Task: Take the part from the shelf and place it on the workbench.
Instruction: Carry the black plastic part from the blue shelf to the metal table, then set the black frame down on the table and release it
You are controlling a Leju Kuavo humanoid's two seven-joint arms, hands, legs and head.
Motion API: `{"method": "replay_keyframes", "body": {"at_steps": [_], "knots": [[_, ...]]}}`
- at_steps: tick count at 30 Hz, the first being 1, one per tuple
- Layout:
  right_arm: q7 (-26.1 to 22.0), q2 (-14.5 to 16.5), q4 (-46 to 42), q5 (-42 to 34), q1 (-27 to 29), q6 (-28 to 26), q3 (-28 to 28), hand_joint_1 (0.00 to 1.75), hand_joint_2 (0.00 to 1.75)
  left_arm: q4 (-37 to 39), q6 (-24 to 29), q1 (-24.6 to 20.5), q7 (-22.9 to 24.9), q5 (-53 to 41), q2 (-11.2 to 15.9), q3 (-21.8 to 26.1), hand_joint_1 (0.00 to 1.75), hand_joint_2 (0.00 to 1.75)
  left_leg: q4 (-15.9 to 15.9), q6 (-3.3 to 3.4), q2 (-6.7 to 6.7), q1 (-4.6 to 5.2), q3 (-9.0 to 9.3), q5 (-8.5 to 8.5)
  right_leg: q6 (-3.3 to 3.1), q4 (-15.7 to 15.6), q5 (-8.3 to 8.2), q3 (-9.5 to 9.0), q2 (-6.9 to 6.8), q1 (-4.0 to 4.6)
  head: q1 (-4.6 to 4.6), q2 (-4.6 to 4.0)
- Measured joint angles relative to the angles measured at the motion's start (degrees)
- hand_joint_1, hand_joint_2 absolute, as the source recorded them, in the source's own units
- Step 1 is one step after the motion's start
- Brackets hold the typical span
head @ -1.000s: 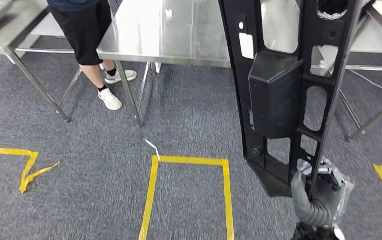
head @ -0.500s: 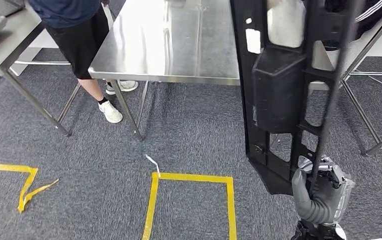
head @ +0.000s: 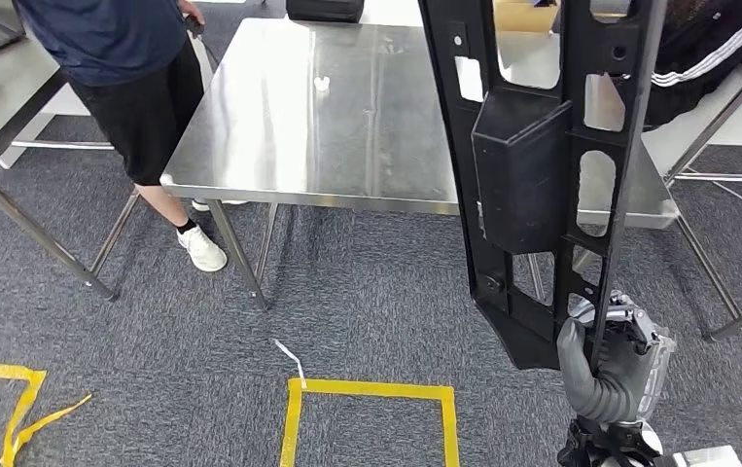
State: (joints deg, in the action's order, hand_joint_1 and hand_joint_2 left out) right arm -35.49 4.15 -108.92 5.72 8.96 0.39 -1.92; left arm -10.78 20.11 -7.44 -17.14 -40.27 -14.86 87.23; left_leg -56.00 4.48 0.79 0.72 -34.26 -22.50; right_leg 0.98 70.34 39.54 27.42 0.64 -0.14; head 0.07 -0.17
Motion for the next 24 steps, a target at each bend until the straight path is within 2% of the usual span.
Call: {"method": "replay_keyframes", "body": {"at_steps": [1, 2, 3, 4, 5, 6, 7, 8, 9, 11, 13, 15, 16, 17, 18, 19, 21, 22, 23, 24], "knots": [[0.01, -0.04, 0.20, 0.01, 0.01, 0.00, 0.00, 1.75, 1.75, 0.00, 0.01, 0.03, -0.01, 0.04, -0.02, 0.00, 0.00, 1.75, 0.14, -0.02, 0.23, -0.01, 0.72, -0.65, -0.08, 0.62, 2.36, 2.25, -0.01, -0.12, 0.08, 0.00], [0.02, -0.07, 0.37, 0.01, 0.00, 0.00, 0.00, 1.75, 1.75, 0.00, 0.01, 0.08, -0.02, 0.04, -0.02, 0.01, 0.00, 1.75, 0.15, -0.08, 0.48, 0.00, 1.45, -1.33, 0.23, -0.42, 3.75, 3.78, -0.03, -0.26, 0.15, 0.00], [0.02, -0.09, 0.54, 0.01, -0.01, 0.00, 0.00, 1.75, 1.75, 0.00, 0.01, 0.13, -0.02, 0.05, -0.02, 0.01, 0.00, 1.75, 0.13, -0.16, 0.68, 0.03, 2.20, -1.99, 0.96, -2.84, 3.37, 4.57, -0.04, -0.40, 0.19, 0.00], [0.02, -0.10, 0.70, 0.01, -0.01, 0.01, 0.01, 1.75, 1.75, 0.00, -0.03, 0.18, -0.03, 0.05, -0.03, 0.01, 0.00, 1.75, 0.15, -0.28, 0.79, 0.07, 2.73, -2.63, 2.02, -6.10, 0.82, 4.93, -0.09, -0.48, 0.20, 0.00], [0.01, -0.11, 0.84, 0.01, 0.01, 0.01, 0.02, 1.75, 1.75, 0.00, -0.10, 0.22, -0.08, 0.06, -0.04, 0.01, 0.00, 1.75, 0.06, -0.46, 0.88, 0.16, 3.42, -3.34, 2.97, -9.29, -3.03, 5.01, -0.15, -0.49, 0.15, 0.00], [0.02, -0.12, 0.98, 0.02, 0.00, 0.01, 0.03, 1.75, 1.75, -0.01, -0.18, 0.25, -0.17, 0.08, -0.05, 0.00, 0.00, 1.75, 0.02, -0.71, 0.95, 0.26, 3.94, -3.99, 3.35, -11.79, -6.81, 4.85, -0.30, -0.41, 0.13, 0.00], [0.02, -0.13, 1.07, 0.03, -0.05, 0.01, 0.05, 1.75, 1.75, -0.01, -0.27, 0.27, -0.27, 0.09, -0.09, 0.00, 0.00, 1.75, -0.05, -1.00, 0.99, 0.34, 4.34, -4.59, 3.19, -13.39, -9.93, 4.49, -0.44, -0.29, 0.07, 0.00], [0.01, -0.15, 1.14, 0.03, -0.10, 0.00, 0.04, 1.75, 1.75, -0.02, -0.33, 0.27, -0.39, 0.11, -0.14, 0.01, 0.00, 1.75, -0.60, -1.28, 1.01, 0.39, 4.79, -4.93, 2.51, -14.02, -11.71, 4.17, -0.51, -0.22, 0.01, 0.00], [0.02, -0.19, 1.19, 0.03, -0.17, -0.01, 0.02, 1.75, 1.75, -0.02, -0.34, 0.23, -0.48, 0.11, -0.18, 0.01, 0.00, 1.75, -1.51, -1.51, 0.97, 0.39, 4.71, -4.98, 1.62, -14.20, -12.31, 3.49, -0.52, -0.29, 0.00, 0.00], [0.02, -0.22, 1.25, 0.02, -0.27, -0.02, 0.01, 1.75, 1.75, -0.03, -0.35, 0.14, -0.57, 0.10, -0.22, 0.01, 0.00, 1.75, -5.74, -1.96, 0.57, 0.28, 2.88, -4.58, 0.33, -14.44, -12.48, 2.19, -0.50, -0.69, -0.01, 0.01], [0.02, -0.19, 1.27, 0.02, -0.36, -0.01, 0.05, 1.75, 1.75, -0.04, -0.40, 0.05, -0.67, 0.09, -0.21, 0.00, 0.00, 1.75, -12.27, -2.64, 0.15, -0.01, -1.66, -5.33, -0.49, -14.56, -11.64, 0.93, -0.62, -0.93, -0.05, 0.01], [0.02, -0.17, 1.28, 0.07, -0.33, 0.03, 0.06, 1.75, 1.75, -0.04, -0.49, 0.06, -0.75, 0.09, -0.22, 0.00, 0.00, 1.75, -17.97, -3.38, -0.03, -0.53, -6.87, -8.63, -0.71, -14.57, -10.52, -0.07, -0.58, -1.10, -0.13, 0.01], [0.02, -0.17, 1.29, 0.09, -0.28, 0.05, 0.07, 1.75, 1.75, -0.04, -0.54, 0.08, -0.78, 0.09, -0.21, 0.00, 0.00, 1.75, -19.12, -3.71, -0.11, -0.80, -8.79, -10.47, -0.58, -14.57, -9.85, -0.71, -0.49, -1.25, -0.15, 0.02], [0.02, -0.17, 1.31, 0.10, -0.24, 0.07, 0.07, 1.75, 1.75, -0.04, -0.61, 0.10, -0.81, 0.09, -0.21, 0.00, 0.00, 1.75, -18.76, -4.00, -0.23, -1.03, -9.91, -11.65, -0.38, -14.57, -9.11, -1.51, -0.38, -1.45, -0.15, 0.02], [0.02, -0.16, 1.33, 0.11, -0.22, 0.09, 0.07, 1.75, 1.75, -0.04, -0.68, 0.11, -0.84, 0.09, -0.21, 0.00, 0.00, 1.75, -16.95, -4.24, -0.38, -1.24, -10.24, -11.61, -0.12, -14.57, -8.29, -2.46, -0.29, -1.69, -0.16, 0.02], [0.02, -0.16, 1.34, 0.11, -0.22, 0.09, 0.07, 1.75, 1.75, -0.04, -0.76, 0.12, -0.86, 0.09, -0.20, 0.00, 0.00, 1.75, -14.04, -4.43, -0.57, -1.43, -9.93, -9.92, 0.19, -14.58, -7.41, -3.37, -0.25, -1.91, -0.16, 0.02], [0.01, -0.15, 1.41, 0.11, -0.28, 0.10, 0.09, 1.75, 1.75, -0.05, -0.93, 0.23, -0.91, 0.10, -0.20, 0.00, 0.00, 1.75, -7.56, -4.50, -1.09, -1.67, -8.93, -3.39, 0.95, -14.62, -5.49, -5.11, -0.21, -2.02, -0.38, 0.02], [0.00, -0.14, 1.45, 0.12, -0.34, 0.12, 0.13, 1.75, 1.75, -0.05, -1.00, 0.27, -0.96, 0.10, -0.20, 0.00, 0.00, 1.75, -5.57, -4.34, -1.29, -1.62, -8.44, -0.86, 1.37, -14.92, -4.52, -5.82, -0.24, -1.92, -0.40, 0.01], [-0.01, -0.11, 1.49, 0.16, -0.40, 0.14, 0.16, 1.75, 1.75, -0.06, -1.03, 0.29, -1.02, 0.11, -0.21, 0.00, 0.00, 1.75, -4.45, -4.03, -1.34, -1.53, -8.11, 0.50, 1.98, -15.02, -4.06, -6.79, -0.24, -1.78, -0.43, 0.01], [-0.03, -0.09, 1.50, 0.22, -0.45, 0.16, 0.20, 1.75, 1.75, -0.07, -1.06, 0.27, -1.11, 0.13, -0.22, 0.00, 0.00, 1.75, -4.26, -3.52, -1.32, -1.38, -7.50, 0.47, 2.74, -14.83, -4.21, -7.38, -0.23, -1.66, -0.40, 0.02]]}}
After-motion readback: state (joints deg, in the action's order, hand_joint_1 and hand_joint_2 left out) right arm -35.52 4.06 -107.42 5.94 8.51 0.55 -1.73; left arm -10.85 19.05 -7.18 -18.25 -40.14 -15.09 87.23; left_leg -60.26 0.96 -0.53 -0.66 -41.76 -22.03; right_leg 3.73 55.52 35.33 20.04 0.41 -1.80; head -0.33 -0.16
